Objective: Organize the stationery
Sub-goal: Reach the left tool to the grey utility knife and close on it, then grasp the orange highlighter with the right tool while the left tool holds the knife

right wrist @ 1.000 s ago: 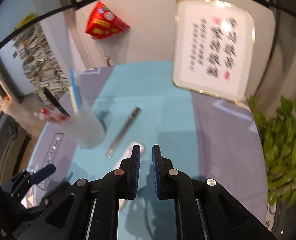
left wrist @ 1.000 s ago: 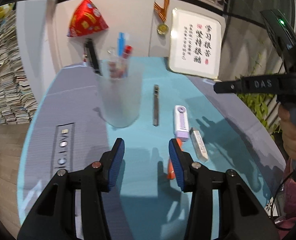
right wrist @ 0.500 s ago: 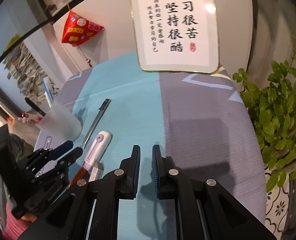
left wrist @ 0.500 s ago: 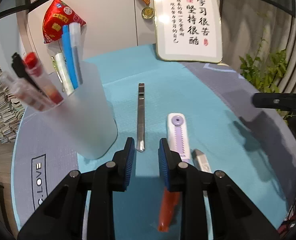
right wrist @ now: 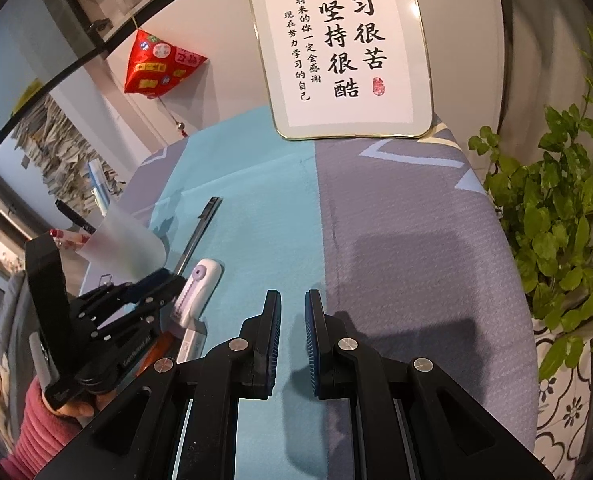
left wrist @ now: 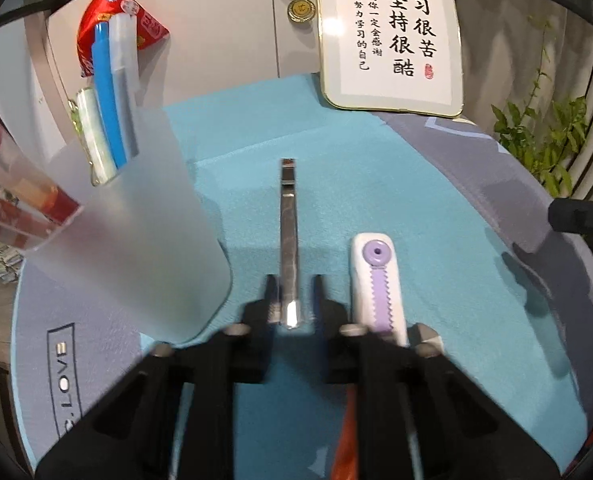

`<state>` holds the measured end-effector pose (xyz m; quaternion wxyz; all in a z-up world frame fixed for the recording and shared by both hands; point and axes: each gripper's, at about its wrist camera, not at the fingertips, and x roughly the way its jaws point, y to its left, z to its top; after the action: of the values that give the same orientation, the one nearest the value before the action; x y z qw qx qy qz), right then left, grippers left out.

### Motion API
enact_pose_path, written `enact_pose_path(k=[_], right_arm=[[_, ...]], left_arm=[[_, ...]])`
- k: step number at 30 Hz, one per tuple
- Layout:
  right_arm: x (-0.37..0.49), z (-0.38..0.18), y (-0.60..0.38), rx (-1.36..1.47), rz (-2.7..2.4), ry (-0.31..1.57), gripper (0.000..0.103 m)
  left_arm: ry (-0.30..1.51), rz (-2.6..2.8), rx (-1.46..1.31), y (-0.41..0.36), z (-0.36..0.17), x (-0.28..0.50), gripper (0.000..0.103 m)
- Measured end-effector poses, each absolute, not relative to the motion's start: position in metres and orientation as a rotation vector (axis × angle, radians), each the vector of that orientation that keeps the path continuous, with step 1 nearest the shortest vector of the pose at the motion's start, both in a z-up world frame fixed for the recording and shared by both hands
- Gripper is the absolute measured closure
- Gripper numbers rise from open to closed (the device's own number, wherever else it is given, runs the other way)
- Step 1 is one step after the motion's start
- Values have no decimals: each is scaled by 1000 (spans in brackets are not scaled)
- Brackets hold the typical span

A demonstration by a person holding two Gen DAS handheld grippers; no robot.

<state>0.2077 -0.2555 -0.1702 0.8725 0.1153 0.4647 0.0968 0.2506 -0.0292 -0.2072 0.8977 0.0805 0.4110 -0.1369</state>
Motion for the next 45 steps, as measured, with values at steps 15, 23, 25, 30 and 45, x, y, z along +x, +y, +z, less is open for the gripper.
enact_pose_path(k=[15, 23, 25, 30, 45], right_arm=[[184, -166, -235, 189, 219, 992, 93], [171, -171, -187, 114, 327, 1043, 93], [171, -172, -173, 112, 361, 1049, 93], [173, -179, -137, 99, 389, 1090, 76], [210, -211, -101, 176, 163, 1271, 70]], left_arm=[[858, -287, 125, -4, -200, 169, 95], [887, -227, 62, 48, -212, 105, 95], [892, -237, 58, 52, -212, 94, 95], [859, -283, 76, 50, -207, 80, 94], [809, -266, 25, 66, -196, 109, 79]])
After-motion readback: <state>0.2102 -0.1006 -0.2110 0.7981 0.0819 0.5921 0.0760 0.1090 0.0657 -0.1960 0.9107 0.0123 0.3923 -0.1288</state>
